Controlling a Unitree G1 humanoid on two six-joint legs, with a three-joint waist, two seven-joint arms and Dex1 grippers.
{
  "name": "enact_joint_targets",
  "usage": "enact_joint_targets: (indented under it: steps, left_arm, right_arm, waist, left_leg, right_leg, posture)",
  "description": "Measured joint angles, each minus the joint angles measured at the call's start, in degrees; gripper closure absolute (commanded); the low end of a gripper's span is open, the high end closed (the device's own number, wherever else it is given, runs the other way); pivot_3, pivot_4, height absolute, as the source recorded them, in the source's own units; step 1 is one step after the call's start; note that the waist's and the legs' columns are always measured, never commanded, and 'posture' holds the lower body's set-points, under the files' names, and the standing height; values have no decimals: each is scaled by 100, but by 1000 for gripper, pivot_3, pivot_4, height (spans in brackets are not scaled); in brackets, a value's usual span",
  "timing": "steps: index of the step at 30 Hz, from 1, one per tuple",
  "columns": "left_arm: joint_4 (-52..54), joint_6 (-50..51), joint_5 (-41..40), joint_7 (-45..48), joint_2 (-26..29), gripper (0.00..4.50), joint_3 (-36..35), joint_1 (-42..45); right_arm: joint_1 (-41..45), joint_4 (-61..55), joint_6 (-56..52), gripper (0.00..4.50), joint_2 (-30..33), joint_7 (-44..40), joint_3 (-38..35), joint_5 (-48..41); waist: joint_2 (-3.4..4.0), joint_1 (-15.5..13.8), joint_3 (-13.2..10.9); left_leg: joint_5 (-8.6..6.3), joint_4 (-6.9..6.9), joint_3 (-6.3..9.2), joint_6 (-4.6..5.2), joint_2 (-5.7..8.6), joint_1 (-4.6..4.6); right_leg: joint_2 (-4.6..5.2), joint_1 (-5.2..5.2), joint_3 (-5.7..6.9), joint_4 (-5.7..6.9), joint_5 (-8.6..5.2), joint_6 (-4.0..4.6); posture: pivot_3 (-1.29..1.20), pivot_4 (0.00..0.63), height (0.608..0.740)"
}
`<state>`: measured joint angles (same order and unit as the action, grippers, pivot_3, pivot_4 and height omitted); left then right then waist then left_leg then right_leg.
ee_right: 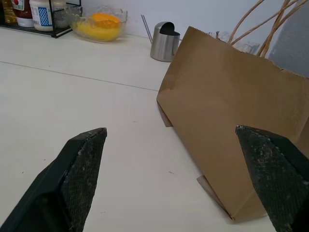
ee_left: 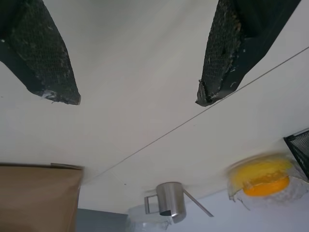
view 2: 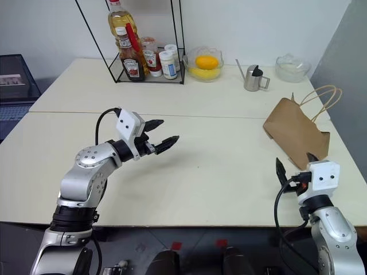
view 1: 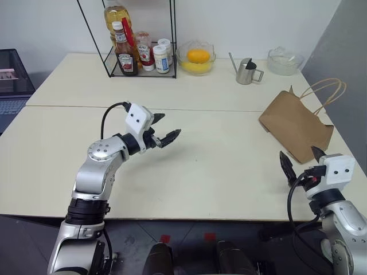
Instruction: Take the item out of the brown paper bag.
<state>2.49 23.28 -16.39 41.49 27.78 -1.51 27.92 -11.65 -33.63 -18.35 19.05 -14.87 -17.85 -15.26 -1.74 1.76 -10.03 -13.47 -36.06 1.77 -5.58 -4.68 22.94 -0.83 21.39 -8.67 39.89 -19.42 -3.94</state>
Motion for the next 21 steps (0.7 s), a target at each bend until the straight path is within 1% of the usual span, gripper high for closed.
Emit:
enact_joint_targets:
  steps: [6, 21]
  left_arm:
    - [194, 135, -122, 41, 3, 397, 0, -1]
    - [237, 170, -112, 25, 3, 397, 14, 28]
  right_arm:
    - [-2, -1, -1, 0, 0, 4, 5, 0]
    - [-25, -1, -6, 0, 45, -5, 14, 4]
  waist:
    - [0, 1, 0]
    - [0, 2, 0]
  left_leg:
    - [0, 0, 0, 0, 0, 0]
    - [0, 0, 0, 0, 0, 0]
  right_leg:
    - [0, 0, 0, 0, 0, 0]
    - [0, 0, 0, 0, 0, 0]
  posture:
    - [0, 150, 740]
    - [0, 150, 740]
